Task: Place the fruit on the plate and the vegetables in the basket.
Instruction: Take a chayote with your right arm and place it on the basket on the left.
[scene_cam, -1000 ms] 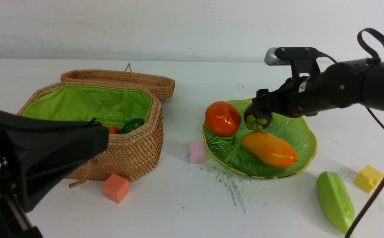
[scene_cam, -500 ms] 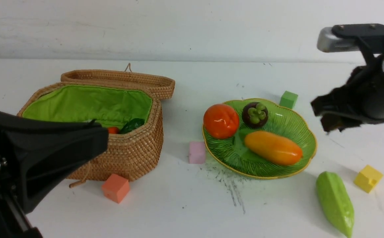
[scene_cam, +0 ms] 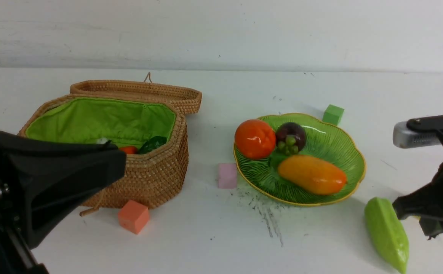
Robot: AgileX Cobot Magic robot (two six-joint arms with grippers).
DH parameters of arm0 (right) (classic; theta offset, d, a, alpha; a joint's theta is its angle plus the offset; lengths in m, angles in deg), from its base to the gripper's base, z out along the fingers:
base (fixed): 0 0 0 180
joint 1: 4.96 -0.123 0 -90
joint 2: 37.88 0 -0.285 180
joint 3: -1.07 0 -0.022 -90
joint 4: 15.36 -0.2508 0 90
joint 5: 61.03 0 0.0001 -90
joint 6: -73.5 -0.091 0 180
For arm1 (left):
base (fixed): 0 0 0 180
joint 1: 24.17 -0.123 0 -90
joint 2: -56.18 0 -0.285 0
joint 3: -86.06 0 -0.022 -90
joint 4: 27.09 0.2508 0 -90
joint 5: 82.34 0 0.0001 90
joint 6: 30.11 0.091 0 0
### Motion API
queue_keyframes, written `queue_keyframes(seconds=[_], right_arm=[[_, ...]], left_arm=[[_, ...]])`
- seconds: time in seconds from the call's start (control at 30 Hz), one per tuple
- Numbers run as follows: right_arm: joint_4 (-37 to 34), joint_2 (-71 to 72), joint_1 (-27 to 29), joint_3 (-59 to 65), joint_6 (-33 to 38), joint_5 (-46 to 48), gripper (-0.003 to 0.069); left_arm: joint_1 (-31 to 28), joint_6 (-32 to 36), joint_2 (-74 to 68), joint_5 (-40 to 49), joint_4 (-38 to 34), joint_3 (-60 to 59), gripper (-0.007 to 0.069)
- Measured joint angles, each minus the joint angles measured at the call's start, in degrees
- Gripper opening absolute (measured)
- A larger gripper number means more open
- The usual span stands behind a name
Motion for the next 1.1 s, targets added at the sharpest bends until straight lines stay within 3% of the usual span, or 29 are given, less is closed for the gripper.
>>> queue_keyframes(seconds=[0.2, 0.43, 0.6, 1.1], right_arm=[[-5.82, -3.55, 6.66, 0.02, 1.59, -2.22, 0.0124], [-9.83, -7.55, 7.39, 0.02, 4.79, -6.11, 0.0378], [-9.73, -10.75, 7.39, 0.02, 4.85, -10.09, 0.0519], [-8.1, -25.56, 7.39, 0.02, 5.21, -21.35, 0.0549]], left_arm=[[0.0, 0.0, 0.0, 0.55, 0.0, 0.0, 0.0018], [0.0, 0.0, 0.0, 0.69, 0.0, 0.0, 0.0018], [0.0, 0.0, 0.0, 1.06, -0.11, 0.0, 0.0021], [0.0, 0.0, 0.0, 3.72, -0.23, 0.0, 0.0021]])
